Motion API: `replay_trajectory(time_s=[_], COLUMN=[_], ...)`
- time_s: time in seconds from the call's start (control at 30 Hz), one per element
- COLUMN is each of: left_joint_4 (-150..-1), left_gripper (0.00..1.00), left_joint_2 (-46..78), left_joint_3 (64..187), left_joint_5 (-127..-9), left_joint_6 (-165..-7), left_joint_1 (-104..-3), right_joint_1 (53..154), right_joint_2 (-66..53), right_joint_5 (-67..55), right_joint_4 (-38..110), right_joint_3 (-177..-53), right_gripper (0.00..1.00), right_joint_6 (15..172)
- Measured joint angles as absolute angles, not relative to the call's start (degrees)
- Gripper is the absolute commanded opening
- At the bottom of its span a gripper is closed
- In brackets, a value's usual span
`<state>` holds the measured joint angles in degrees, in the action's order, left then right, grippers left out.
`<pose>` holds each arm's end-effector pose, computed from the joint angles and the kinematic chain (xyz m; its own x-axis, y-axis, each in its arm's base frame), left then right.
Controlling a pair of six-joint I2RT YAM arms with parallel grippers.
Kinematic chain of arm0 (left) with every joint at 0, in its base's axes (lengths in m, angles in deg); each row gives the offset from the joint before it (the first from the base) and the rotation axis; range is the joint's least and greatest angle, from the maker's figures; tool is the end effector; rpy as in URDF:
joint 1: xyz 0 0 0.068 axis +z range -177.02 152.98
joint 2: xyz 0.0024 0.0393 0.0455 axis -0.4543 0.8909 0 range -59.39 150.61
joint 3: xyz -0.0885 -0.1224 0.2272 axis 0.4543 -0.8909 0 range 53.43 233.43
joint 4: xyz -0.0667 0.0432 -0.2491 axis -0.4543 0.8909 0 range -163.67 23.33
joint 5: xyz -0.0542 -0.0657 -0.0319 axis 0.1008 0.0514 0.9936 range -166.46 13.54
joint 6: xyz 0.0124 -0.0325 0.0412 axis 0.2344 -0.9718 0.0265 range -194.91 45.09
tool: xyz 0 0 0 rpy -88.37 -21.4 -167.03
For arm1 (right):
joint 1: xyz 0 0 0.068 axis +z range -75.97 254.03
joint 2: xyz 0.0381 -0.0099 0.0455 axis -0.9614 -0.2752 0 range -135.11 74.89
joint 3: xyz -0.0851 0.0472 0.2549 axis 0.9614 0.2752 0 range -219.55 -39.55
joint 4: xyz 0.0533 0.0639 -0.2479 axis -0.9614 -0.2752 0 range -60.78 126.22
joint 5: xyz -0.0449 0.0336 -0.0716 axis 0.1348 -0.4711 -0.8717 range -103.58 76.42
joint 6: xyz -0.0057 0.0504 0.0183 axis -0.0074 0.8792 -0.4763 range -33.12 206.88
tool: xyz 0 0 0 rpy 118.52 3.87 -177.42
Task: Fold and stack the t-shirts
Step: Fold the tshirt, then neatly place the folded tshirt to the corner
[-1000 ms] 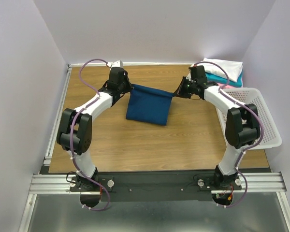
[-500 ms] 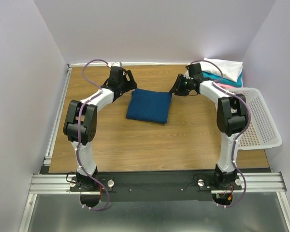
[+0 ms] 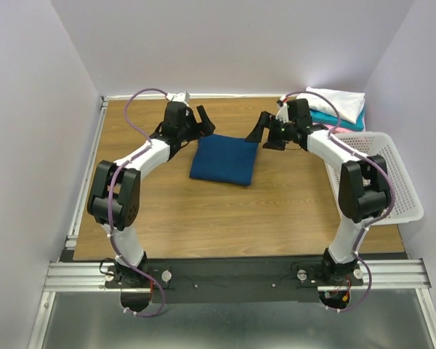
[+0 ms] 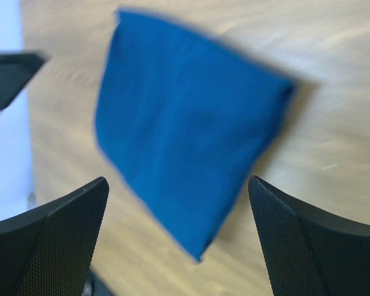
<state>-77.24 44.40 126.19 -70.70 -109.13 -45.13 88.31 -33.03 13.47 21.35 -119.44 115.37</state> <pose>0.3989 -0.1342 0.2445 -0.5840 -0.3977 -0.7077 0.0792 0.8397 -0.5373 0.4062 0.1201 0.2306 -0.8386 0.2249 -0.4962 -0.1622 0.7664 0.6215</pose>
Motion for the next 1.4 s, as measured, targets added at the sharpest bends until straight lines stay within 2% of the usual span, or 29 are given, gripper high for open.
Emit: replay_trajectory(time_s=[0.13, 0.27, 0.53, 0.73, 0.83, 1.13, 1.27, 1.4], left_joint_4=[-80.04, -81.7, -86.93, -92.59, -91.89, -84.98, -80.87, -75.56], left_gripper=[0.98, 0.98, 0.98, 0.98, 0.98, 0.98, 0.98, 0.98], left_joint_2=[43.7, 43.78, 45.12, 43.54, 38.32, 12.46, 2.04, -4.21], left_joint_3=[122.93, 119.06, 111.21, 104.68, 99.85, 95.17, 93.66, 89.84], left_joint_5=[-68.45, -66.55, -63.9, -62.33, -62.33, -68.16, -75.22, -80.67], left_joint_6=[-109.89, -110.83, -112.97, -113.72, -114.02, -114.81, -115.95, -117.32], left_joint_1=[-47.29, -49.04, -48.89, -48.89, -48.91, -49.94, -50.02, -50.02], right_joint_1=[91.46, 94.08, 94.01, 93.95, 93.95, 93.97, 93.97, 94.12], right_joint_2=[-30.4, -33.29, -40.22, -40.02, -37.77, -11.19, -10.32, -15.67], right_joint_5=[16.98, 19.72, 20.44, 20.64, 20.46, 10.6, 5.95, 2.87], right_joint_4=[24.89, 27.27, 28.08, 28.45, 28.41, 28.27, 28.08, 26.68], right_joint_3=[-114.77, -114.26, -114.29, -114.72, -114.24, -105.24, -104.08, -104.23], right_gripper=[1.0, 1.0, 1.0, 1.0, 1.0, 1.0, 1.0, 1.0], right_joint_6=[116.46, 117.31, 116.99, 115.81, 115.26, 113.53, 112.31, 111.61])
